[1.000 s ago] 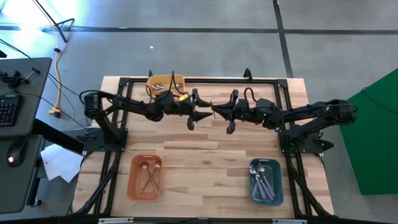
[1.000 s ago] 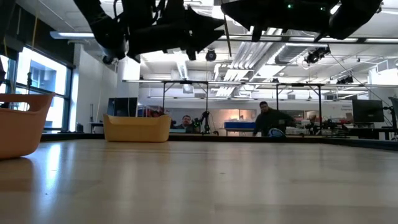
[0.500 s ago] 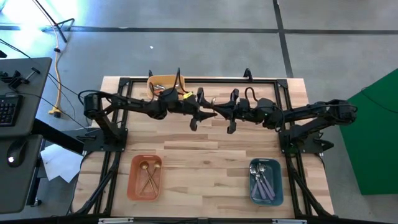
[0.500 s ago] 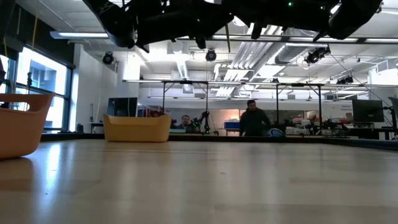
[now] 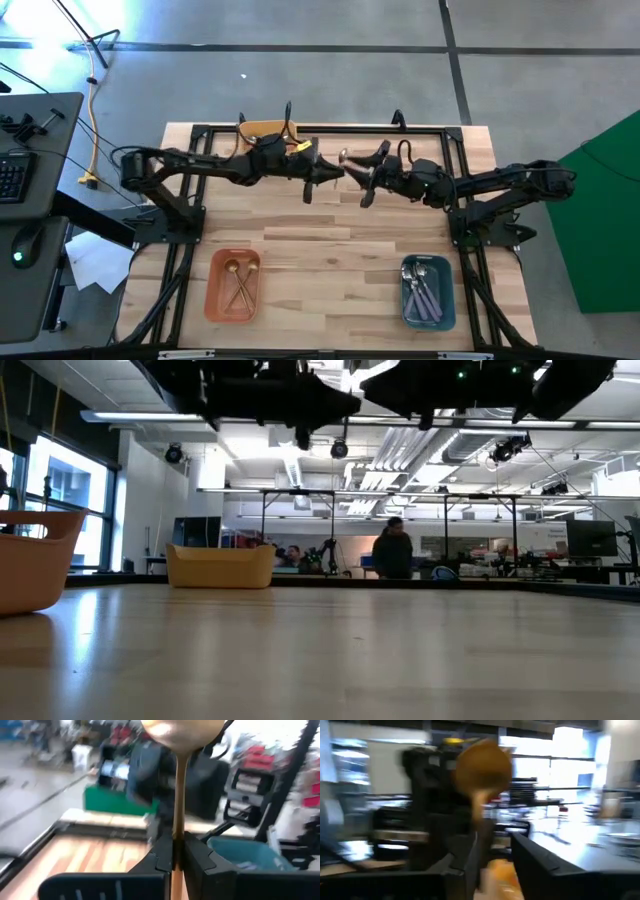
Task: Sort silverware by color (type)
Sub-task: Put the gold spoon into the orange bin
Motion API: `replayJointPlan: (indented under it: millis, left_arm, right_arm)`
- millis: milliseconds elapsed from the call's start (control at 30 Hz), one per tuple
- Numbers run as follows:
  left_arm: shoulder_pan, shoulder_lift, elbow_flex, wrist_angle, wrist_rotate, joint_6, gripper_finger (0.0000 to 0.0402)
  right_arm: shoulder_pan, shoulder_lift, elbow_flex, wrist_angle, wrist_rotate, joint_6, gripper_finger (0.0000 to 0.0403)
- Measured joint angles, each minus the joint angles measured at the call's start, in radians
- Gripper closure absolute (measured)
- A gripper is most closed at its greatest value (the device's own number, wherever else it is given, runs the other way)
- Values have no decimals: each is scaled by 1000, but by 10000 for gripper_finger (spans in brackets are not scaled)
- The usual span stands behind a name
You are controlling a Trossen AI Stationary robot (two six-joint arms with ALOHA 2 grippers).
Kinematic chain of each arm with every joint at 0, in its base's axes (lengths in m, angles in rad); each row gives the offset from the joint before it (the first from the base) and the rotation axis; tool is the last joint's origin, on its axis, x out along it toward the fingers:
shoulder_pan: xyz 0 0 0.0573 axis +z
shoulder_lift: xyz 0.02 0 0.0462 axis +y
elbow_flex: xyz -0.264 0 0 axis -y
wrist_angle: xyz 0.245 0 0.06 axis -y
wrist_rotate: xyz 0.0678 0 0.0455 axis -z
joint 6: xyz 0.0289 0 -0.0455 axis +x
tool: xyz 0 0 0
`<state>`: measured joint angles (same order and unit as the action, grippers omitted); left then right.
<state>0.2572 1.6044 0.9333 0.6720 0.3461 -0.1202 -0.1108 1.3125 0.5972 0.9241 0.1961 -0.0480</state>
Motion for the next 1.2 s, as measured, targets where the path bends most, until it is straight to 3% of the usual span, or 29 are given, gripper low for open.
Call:
replayJointPlan:
  millis: [133,300,500,667,833,1033,1200]
  left_arm:
    - [-38,-119,0,-282,-137,8,396]
    - [-152,-294,0,-664,-372,-56,396]
    - [-367,-486,0,-1066,-610,-380,396]
    - [-591,-558,0,-1294,-775,-736,396]
    - [-801,-520,0,-1457,-877,-1064,396]
    - [-973,-351,39,-1505,-854,-1400,396]
    - [-1080,-209,143,-1655,-830,-1653,396]
  right_arm:
    - [-2,-56,0,-71,139,-79,272]
    - [-1,-148,0,-249,264,-84,276]
    - [0,-195,0,-397,276,12,338]
    - [1,-194,0,-491,277,95,397]
    - [38,-193,0,-627,351,168,389]
    - [89,-193,0,-653,377,171,401]
    - [114,-193,0,-654,377,146,402]
